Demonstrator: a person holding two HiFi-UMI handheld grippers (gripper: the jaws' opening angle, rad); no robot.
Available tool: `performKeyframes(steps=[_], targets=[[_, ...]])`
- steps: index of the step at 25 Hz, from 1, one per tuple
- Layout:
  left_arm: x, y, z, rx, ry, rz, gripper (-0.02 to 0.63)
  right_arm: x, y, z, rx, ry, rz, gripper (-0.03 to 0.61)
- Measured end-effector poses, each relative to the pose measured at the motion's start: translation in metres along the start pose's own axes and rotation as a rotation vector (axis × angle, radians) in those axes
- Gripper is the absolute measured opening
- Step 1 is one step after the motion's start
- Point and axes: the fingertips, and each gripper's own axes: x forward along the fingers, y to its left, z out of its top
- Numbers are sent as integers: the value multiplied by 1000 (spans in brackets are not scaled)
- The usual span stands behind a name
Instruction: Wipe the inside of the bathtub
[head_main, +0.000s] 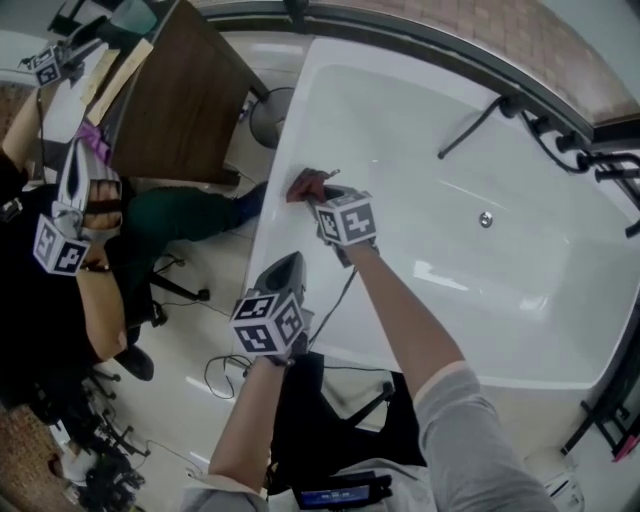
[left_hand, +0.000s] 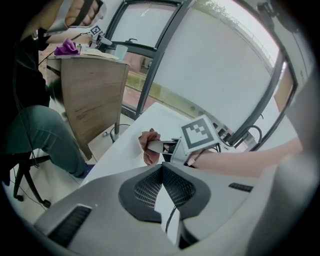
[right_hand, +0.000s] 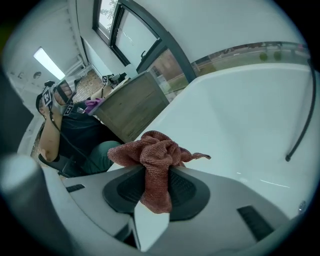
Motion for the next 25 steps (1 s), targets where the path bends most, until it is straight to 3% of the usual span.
performKeyframes(steps=[6, 13, 18, 25], targets=[[-41, -34, -5, 21, -25, 0, 6, -98, 18, -1, -14, -94, 40, 123], [-111, -91, 0, 94, -71, -13, 6, -256, 43, -3, -53, -226, 40, 124], [-167, -147, 7, 148, -130, -19, 6, -381, 45, -16, -87, -288, -1, 127], [-247, -197, -6, 208, -167, -24, 6, -524, 57, -50, -28, -358, -92, 128]])
